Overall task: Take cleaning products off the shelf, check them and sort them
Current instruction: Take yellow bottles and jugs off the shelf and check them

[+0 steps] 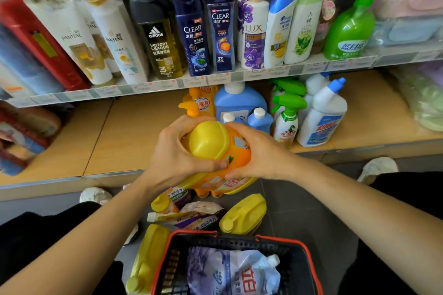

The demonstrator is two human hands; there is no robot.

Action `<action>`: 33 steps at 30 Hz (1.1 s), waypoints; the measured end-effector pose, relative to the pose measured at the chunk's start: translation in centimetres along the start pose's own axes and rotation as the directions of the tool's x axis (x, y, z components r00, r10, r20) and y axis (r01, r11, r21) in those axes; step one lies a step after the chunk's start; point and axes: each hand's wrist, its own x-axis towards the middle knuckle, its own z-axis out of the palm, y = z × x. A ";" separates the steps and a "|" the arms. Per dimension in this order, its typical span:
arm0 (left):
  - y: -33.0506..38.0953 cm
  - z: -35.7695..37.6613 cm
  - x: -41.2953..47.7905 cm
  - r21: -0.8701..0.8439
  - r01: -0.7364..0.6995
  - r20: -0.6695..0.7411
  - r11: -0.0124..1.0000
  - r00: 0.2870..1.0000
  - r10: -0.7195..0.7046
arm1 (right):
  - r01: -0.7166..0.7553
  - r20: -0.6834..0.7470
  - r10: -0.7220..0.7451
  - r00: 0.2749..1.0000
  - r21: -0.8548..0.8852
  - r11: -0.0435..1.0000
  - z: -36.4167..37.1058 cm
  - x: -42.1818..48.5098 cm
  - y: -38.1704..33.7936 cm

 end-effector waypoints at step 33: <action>-2.6 0.2 -1.2 0.236 -0.114 -0.118 0.965 0.982 0.145 | 0.007 -0.212 0.144 0.966 0.583 0.812 0.0 -1.2 0.6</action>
